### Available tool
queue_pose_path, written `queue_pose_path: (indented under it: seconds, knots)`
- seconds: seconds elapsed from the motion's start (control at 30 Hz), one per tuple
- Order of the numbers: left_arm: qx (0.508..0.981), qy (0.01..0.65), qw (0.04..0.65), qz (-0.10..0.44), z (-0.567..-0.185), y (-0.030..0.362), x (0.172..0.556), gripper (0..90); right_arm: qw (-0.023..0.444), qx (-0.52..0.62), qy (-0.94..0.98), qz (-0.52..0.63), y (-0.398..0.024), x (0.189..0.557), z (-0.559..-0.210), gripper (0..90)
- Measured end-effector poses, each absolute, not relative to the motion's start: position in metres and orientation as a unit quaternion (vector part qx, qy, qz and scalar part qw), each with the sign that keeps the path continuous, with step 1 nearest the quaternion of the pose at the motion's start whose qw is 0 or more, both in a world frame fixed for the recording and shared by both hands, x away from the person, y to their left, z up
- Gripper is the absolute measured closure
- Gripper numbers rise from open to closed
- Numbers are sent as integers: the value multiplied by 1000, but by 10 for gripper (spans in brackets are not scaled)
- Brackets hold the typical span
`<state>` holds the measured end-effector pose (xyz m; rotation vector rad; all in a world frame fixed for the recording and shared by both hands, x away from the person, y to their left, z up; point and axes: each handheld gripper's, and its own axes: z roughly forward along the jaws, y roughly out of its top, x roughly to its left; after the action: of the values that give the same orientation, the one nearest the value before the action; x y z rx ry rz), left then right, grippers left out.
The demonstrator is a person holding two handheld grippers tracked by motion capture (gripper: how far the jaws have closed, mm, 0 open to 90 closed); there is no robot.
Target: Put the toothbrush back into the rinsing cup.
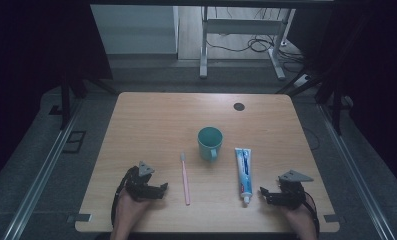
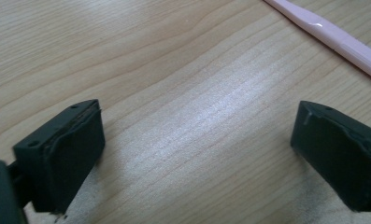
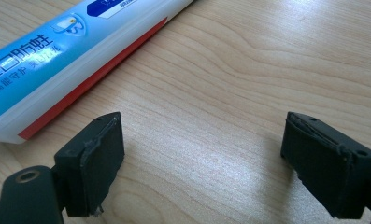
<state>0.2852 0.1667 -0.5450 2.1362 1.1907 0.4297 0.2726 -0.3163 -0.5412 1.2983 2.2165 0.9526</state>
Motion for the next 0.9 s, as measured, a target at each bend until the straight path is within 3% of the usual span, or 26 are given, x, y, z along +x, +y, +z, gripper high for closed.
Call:
queue_pose_path:
  seconds: [0.5,0.8,0.9]
  knots:
    - [820,440,325,171,-538,165,281,337,200,464,793,341,-316,273,-541,131]
    - [820,436,338,153,-534,166,280,473,200,464,793,341,-316,273,-541,131]
    - [820,436,344,140,-534,166,280,559,200,464,793,341,-316,273,-541,131]
